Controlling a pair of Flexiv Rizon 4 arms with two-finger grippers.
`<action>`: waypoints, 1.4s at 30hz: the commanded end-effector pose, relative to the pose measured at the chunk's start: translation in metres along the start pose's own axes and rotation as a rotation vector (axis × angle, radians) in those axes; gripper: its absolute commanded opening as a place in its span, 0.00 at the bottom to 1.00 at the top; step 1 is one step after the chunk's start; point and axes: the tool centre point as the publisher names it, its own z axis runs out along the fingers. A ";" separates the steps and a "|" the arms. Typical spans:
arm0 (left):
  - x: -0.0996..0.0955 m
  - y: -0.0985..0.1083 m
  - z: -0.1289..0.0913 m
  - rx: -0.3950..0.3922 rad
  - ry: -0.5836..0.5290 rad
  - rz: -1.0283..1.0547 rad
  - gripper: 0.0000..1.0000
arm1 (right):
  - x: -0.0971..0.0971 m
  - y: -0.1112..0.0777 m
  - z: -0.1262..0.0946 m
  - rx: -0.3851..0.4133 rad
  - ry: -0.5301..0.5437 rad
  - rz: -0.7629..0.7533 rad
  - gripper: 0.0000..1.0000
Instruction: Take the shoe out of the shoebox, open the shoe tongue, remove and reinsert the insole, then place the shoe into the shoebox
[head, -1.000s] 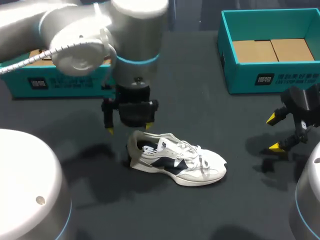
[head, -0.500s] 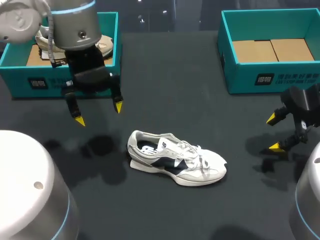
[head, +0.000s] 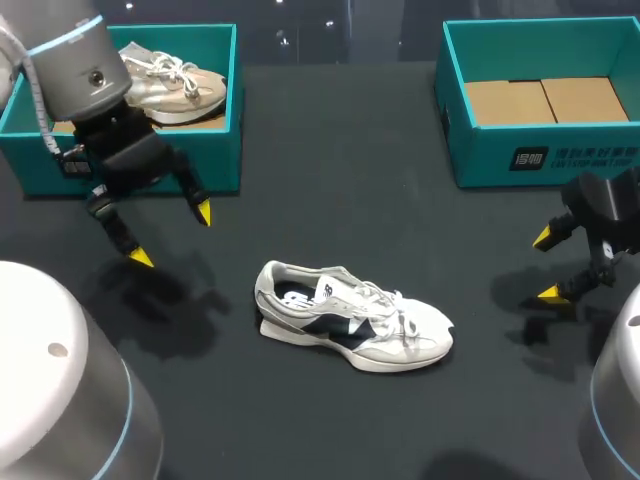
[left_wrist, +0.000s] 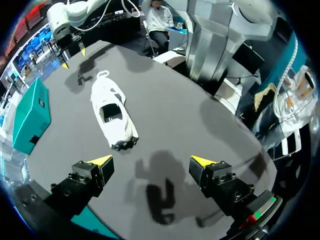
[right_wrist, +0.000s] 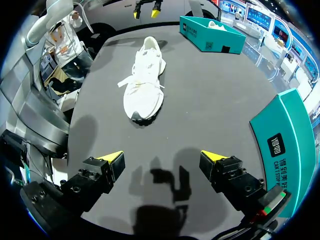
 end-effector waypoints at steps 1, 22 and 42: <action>0.003 0.017 0.008 0.015 -0.239 -0.253 1.00 | 0.001 0.000 0.000 0.003 -0.003 0.001 1.00; 0.013 0.050 0.037 0.301 -0.330 -0.416 1.00 | 0.001 0.000 0.000 0.003 -0.003 0.001 1.00; 0.022 0.084 0.080 0.498 -0.363 -0.473 1.00 | 0.001 0.000 0.000 0.003 -0.003 0.001 1.00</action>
